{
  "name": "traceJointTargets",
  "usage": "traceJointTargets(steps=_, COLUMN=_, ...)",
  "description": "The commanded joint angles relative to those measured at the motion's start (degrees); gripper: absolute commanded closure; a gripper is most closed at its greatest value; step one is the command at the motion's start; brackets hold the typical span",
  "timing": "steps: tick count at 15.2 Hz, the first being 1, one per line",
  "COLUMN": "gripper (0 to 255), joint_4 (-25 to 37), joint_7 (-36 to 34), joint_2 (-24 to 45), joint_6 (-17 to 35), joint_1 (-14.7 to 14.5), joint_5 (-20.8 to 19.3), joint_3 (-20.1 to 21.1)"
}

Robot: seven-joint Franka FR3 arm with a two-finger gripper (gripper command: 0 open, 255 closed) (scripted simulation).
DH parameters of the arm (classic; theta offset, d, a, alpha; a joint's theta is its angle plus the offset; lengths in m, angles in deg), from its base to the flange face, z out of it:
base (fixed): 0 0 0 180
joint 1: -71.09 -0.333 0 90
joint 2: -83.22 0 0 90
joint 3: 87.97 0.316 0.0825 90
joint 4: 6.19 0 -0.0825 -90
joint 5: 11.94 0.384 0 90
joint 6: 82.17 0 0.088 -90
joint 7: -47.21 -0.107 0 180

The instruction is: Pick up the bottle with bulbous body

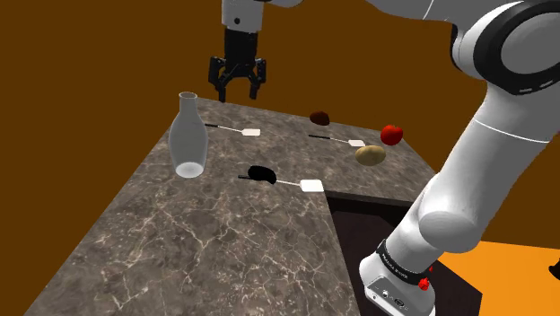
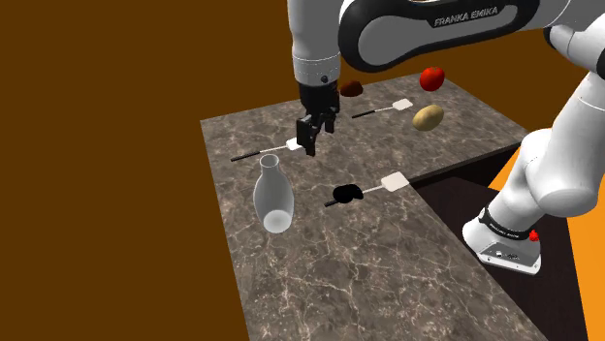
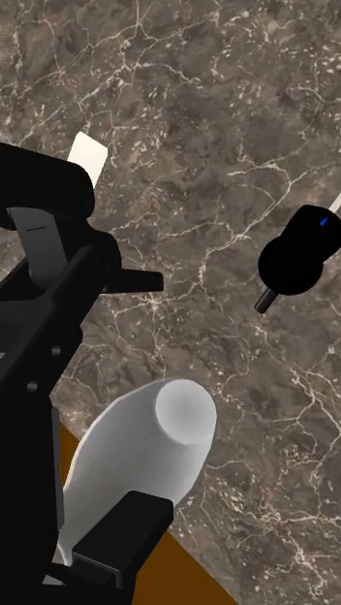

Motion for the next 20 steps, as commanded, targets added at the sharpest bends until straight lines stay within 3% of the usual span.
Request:
traceJointTargets(steps=1, gripper=0, joint_4=5.6, joint_7=-1.4, joint_2=4.4, joint_6=-0.9, joint_1=-1.0, joint_5=-1.0, joint_3=0.6)
traceJointTargets(steps=5, gripper=0, joint_4=18.7, joint_7=-4.2, joint_2=14.2, joint_6=-3.7, joint_1=-4.0, joint_5=-3.5, joint_3=1.6)
traceJointTargets(steps=9, gripper=0, joint_4=36.6, joint_7=-6.2, joint_2=26.0, joint_6=-9.1, joint_1=-8.4, joint_5=-6.5, joint_3=1.6)
traceJointTargets(steps=18, gripper=0, joint_4=27.2, joint_7=-6.1, joint_2=23.8, joint_6=-1.9, joint_1=-7.2, joint_5=-5.9, joint_3=1.6)
traceJointTargets(steps=19, gripper=255, joint_4=26.9, joint_7=-6.1, joint_2=23.7, joint_6=-1.8, joint_1=-7.2, joint_5=-5.8, joint_3=1.6)
traceJointTargets(steps=20, gripper=255, joint_4=26.9, joint_7=-6.1, joint_2=23.7, joint_6=-1.8, joint_1=-7.2, joint_5=-5.8, joint_3=1.6)
